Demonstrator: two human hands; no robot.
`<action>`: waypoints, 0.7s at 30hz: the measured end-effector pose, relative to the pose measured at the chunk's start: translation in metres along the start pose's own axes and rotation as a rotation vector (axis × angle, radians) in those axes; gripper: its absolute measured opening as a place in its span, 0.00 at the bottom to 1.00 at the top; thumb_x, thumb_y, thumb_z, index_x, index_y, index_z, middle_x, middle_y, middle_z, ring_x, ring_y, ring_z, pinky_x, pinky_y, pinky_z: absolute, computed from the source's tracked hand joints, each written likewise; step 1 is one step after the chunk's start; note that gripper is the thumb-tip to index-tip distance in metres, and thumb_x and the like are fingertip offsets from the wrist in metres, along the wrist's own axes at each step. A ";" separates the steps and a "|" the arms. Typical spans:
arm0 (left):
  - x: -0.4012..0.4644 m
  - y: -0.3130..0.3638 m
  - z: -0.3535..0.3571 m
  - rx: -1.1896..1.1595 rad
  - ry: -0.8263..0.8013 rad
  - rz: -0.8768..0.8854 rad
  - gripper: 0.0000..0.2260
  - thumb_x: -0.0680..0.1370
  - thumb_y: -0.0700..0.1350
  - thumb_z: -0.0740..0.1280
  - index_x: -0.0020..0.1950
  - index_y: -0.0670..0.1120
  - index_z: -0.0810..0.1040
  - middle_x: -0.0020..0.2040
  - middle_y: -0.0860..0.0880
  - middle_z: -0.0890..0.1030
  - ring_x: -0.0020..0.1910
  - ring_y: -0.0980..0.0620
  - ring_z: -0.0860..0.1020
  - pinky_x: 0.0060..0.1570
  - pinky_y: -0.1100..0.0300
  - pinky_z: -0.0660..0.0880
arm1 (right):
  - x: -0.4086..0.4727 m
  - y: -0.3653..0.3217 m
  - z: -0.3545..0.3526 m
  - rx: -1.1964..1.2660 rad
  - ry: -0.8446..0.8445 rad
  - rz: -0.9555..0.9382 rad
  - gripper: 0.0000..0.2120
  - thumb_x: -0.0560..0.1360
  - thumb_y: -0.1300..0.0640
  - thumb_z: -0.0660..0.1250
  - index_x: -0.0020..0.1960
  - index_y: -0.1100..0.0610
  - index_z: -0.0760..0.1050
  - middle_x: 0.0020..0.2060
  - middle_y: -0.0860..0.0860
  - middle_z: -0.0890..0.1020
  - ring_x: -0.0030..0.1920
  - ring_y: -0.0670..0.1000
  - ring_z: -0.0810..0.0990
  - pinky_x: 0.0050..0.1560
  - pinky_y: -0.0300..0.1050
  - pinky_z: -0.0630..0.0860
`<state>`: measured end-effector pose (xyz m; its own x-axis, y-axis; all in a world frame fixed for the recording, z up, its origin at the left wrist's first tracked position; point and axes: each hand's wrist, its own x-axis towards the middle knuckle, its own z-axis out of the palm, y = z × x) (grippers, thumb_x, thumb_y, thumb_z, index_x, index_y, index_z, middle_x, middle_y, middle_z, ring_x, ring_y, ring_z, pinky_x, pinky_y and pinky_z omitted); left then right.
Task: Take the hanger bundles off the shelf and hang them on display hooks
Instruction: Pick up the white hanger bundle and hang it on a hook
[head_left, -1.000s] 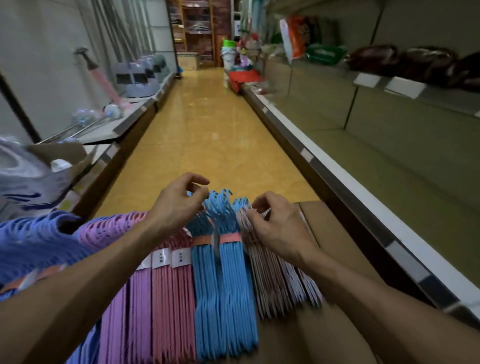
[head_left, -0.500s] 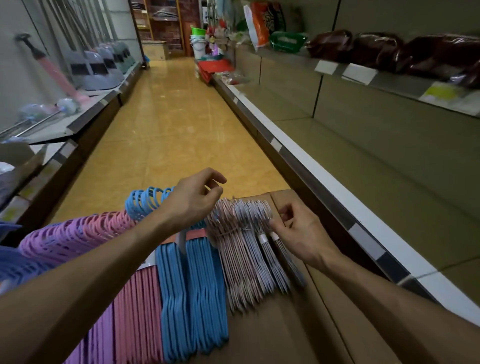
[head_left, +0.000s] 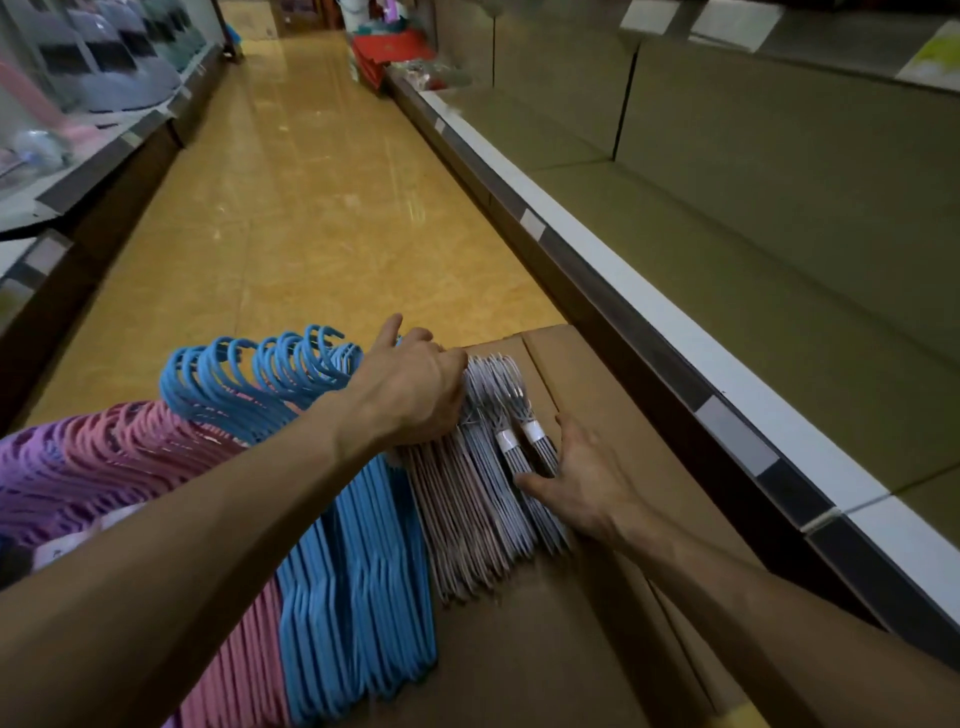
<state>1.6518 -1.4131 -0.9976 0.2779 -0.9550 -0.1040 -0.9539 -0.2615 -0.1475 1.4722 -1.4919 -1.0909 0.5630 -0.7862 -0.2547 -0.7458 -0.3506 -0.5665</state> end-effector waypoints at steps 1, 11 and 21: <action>0.003 0.000 0.000 -0.010 0.009 0.000 0.18 0.83 0.52 0.53 0.65 0.44 0.74 0.59 0.42 0.81 0.73 0.42 0.66 0.76 0.39 0.47 | 0.002 -0.001 0.004 0.001 -0.009 0.010 0.46 0.73 0.41 0.73 0.80 0.52 0.50 0.78 0.54 0.59 0.77 0.57 0.60 0.75 0.58 0.63; 0.014 0.009 0.003 -0.200 0.105 0.052 0.18 0.81 0.51 0.57 0.68 0.47 0.74 0.64 0.45 0.78 0.69 0.45 0.70 0.76 0.42 0.51 | 0.016 -0.010 0.026 -0.013 0.022 0.114 0.54 0.70 0.35 0.71 0.81 0.53 0.42 0.76 0.60 0.59 0.74 0.63 0.61 0.72 0.58 0.65; 0.022 0.023 0.005 -0.283 0.135 0.146 0.17 0.82 0.50 0.57 0.69 0.48 0.73 0.68 0.49 0.76 0.73 0.47 0.65 0.77 0.43 0.48 | 0.034 -0.016 0.042 0.039 0.122 0.218 0.58 0.69 0.41 0.75 0.79 0.55 0.37 0.76 0.60 0.59 0.72 0.65 0.64 0.69 0.61 0.66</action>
<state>1.6366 -1.4396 -1.0081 0.1365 -0.9902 0.0296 -0.9815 -0.1312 0.1396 1.5183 -1.4913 -1.1230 0.3412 -0.8975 -0.2793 -0.8296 -0.1478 -0.5385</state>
